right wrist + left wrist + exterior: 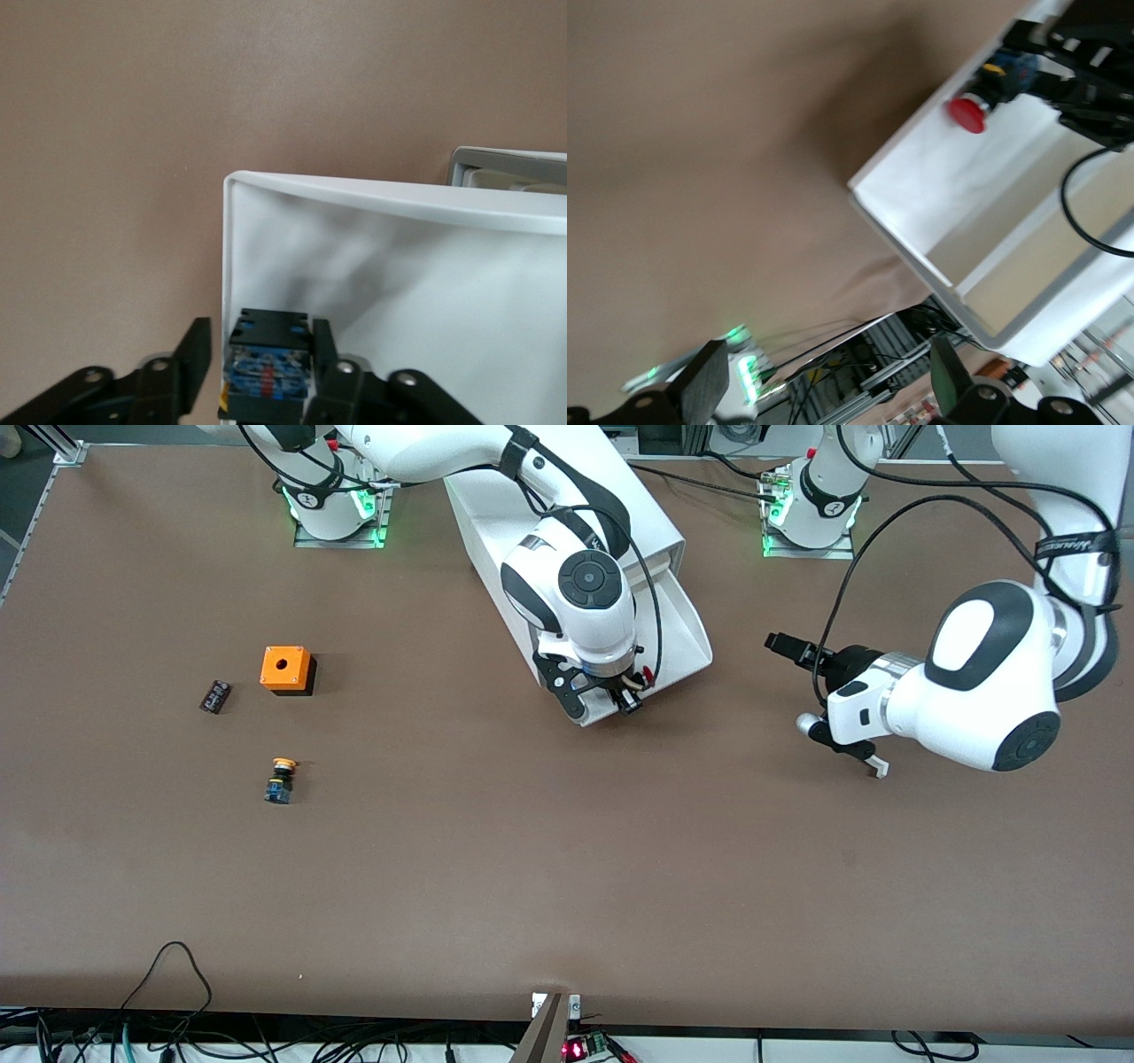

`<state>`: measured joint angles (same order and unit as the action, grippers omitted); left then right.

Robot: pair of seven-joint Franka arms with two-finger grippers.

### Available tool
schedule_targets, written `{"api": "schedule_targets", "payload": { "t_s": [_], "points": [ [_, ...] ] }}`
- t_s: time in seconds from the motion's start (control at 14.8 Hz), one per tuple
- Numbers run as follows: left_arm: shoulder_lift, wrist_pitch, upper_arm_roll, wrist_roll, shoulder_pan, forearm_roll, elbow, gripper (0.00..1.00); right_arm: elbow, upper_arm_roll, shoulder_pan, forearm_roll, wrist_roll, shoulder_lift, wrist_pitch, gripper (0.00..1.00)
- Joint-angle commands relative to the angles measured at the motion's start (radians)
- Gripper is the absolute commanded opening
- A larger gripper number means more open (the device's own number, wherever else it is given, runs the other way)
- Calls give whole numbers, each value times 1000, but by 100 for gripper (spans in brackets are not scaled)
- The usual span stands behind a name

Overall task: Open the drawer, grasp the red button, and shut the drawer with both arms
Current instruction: 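Lift the red button out with the right gripper while the left gripper releases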

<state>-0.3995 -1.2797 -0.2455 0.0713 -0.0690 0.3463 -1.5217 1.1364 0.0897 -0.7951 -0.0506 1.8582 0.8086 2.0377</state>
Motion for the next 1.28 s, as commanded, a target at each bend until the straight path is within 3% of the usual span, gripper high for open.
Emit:
{"api": "schedule_targets", "payload": {
  "t_s": [0.0, 0.4, 0.67, 0.88, 1.21],
  "points": [
    [-7, 51, -6, -64, 6, -122, 101, 100, -29, -4, -6, 18, 10, 3, -11, 0],
    [-7, 57, -5, -56, 34, -372, 236, 100, -32, -10, 31, 18, -48, -46, -37, 0],
    [-42, 43, 5, -48, 38, -443, 319, 100, -32, 1, 132, 9, -293, -112, -85, 0],
    [-53, -21, 2, -179, 50, -434, 305, 100, -32, 1, 200, 9, -521, -120, -125, 0],
    [-39, -242, -15, -575, 125, -369, 144, 100, -26, -8, 327, 8, -889, -129, -227, 0]
  ]
}}
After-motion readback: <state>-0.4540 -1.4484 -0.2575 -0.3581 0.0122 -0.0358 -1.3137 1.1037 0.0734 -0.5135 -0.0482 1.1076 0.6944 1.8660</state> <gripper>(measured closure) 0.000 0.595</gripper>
